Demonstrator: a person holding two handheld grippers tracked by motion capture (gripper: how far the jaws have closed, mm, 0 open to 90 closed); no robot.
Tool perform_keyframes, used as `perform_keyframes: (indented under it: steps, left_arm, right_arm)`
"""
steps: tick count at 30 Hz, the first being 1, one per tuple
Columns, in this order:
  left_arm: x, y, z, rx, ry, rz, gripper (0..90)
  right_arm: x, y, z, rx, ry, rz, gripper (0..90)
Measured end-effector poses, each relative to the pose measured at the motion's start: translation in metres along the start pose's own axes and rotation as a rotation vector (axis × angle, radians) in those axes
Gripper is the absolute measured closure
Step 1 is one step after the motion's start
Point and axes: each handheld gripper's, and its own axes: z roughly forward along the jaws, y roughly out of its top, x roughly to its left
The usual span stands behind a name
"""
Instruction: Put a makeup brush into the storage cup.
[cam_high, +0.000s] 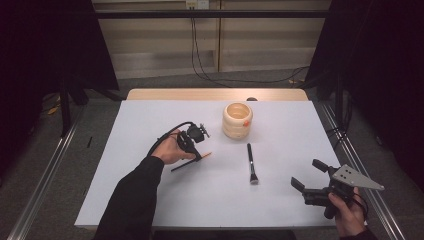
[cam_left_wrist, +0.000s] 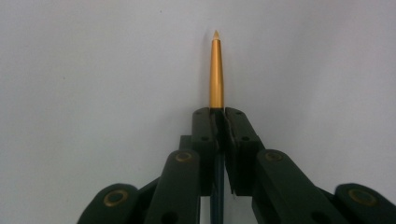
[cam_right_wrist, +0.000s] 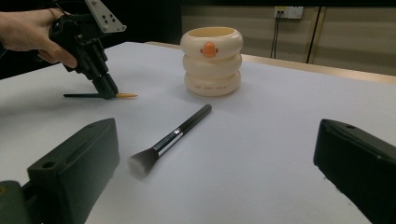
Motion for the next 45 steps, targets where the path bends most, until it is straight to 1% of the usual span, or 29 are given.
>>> perform_keyframes:
  steps: [3,6,7,8,9,12,13,14,15,16,17,18,20,21,22,24,27,28,29,31,34,35,36,37,38,40,42,43,45]
  left_arm:
    - [0.001,0.000,-0.002,-0.017,-0.015,-0.004,83.6]
    - [0.001,-0.001,-0.005,-0.028,-0.014,-0.014,83.6]
    - [0.002,-0.001,-0.006,-0.029,-0.005,-0.003,83.6]
    - [0.001,-0.002,-0.008,-0.043,-0.018,-0.017,83.6]
    - [0.001,-0.003,-0.009,-0.053,-0.012,-0.019,83.6]
    - [0.003,-0.003,-0.014,-0.055,-0.016,-0.012,83.5]
    - [0.002,-0.004,-0.015,-0.075,-0.016,-0.023,83.6]
    - [0.003,-0.004,-0.017,-0.073,-0.016,-0.023,83.6]
    - [0.003,-0.005,-0.019,-0.085,-0.019,-0.028,83.6]
    - [0.004,-0.007,-0.023,-0.110,-0.017,-0.030,83.6]
    - [0.004,-0.008,-0.024,-0.119,-0.021,-0.037,83.6]
    - [0.004,-0.009,-0.026,-0.132,-0.012,-0.039,83.5]
    - [0.004,-0.009,-0.027,-0.137,-0.022,-0.041,83.6]
    - [0.003,-0.011,-0.027,-0.154,-0.016,-0.053,83.6]
    - [0.003,-0.012,-0.029,-0.158,-0.014,-0.042,83.6]
    - [0.003,-0.015,-0.032,-0.183,-0.018,-0.055,83.6]
    - [0.004,-0.017,-0.035,-0.180,-0.006,-0.055,83.6]
    - [0.003,-0.018,-0.035,-0.197,-0.003,-0.076,83.6]
    - [0.004,-0.020,-0.037,-0.204,0.007,-0.076,83.6]
    - [0.005,-0.021,-0.039,-0.219,0.005,-0.078,83.6]
    - [0.003,-0.024,-0.042,-0.266,0.010,-0.102,83.6]
    - [0.004,-0.025,-0.044,-0.264,0.025,-0.082,83.6]
    - [0.003,-0.026,-0.045,-0.272,0.026,-0.079,83.6]
    - [0.002,-0.029,-0.047,-0.289,0.034,-0.080,83.6]
    - [0.002,-0.029,-0.047,-0.289,0.034,-0.080,83.5]
    - [0.001,-0.033,-0.049,-0.334,0.029,-0.089,83.5]
    - [0.000,-0.034,-0.050,-0.343,0.030,-0.092,83.6]
    - [-0.004,-0.036,-0.050,-0.391,0.030,-0.129,83.6]
    - [-0.004,-0.037,-0.051,-0.399,0.030,-0.126,83.6]
  right_arm:
    - [0.000,0.000,0.000,0.000,-0.001,0.003,0.0]
    - [0.000,0.000,0.000,0.001,0.000,0.001,0.0]
    - [0.000,0.000,0.000,0.001,0.000,0.001,0.0]
    - [0.000,0.000,0.000,0.001,-0.002,0.000,0.0]
    - [0.000,0.000,0.000,0.002,-0.001,0.003,0.0]
    - [0.000,0.000,0.000,0.001,-0.001,0.003,0.1]
    - [0.000,0.000,0.000,0.001,-0.002,0.002,0.0]
    - [0.000,0.000,0.000,0.001,-0.002,0.002,0.0]
    - [0.000,0.000,0.000,0.001,-0.002,0.002,0.0]
    - [0.000,0.000,0.000,0.001,-0.001,0.002,0.0]
    - [0.000,0.000,0.000,0.000,-0.001,0.001,0.0]
    - [0.000,0.000,0.000,-0.001,-0.002,-0.001,0.0]
    - [0.000,0.000,0.000,0.001,-0.001,-0.001,0.0]
    - [0.000,0.000,0.000,-0.001,-0.002,-0.001,0.0]
    - [0.000,0.000,0.000,0.000,-0.001,-0.001,0.0]
    - [0.000,0.000,0.000,0.000,-0.001,-0.001,0.0]
    - [0.000,0.000,0.000,0.001,-0.001,-0.001,0.0]
    - [0.000,0.000,0.000,0.001,-0.001,-0.001,0.0]
    - [0.000,0.000,0.000,0.001,-0.001,-0.001,0.0]
    - [0.000,0.000,0.000,0.001,-0.001,-0.004,0.0]
    - [0.000,0.000,0.000,0.000,-0.002,-0.004,0.0]
    - [0.000,0.000,0.000,0.000,-0.002,-0.004,0.0]
    - [0.000,0.000,0.000,0.001,-0.002,-0.002,0.0]
    - [0.000,0.000,0.000,0.001,-0.002,-0.001,0.0]
    - [0.000,0.000,0.000,0.001,-0.002,-0.001,0.0]
    - [0.000,0.000,0.000,0.001,-0.002,-0.002,0.0]
    - [0.000,0.000,0.000,0.001,-0.003,-0.004,0.0]
    - [0.000,0.000,0.000,0.002,-0.002,-0.003,0.0]
    - [0.000,0.000,0.000,0.001,-0.002,-0.004,0.0]
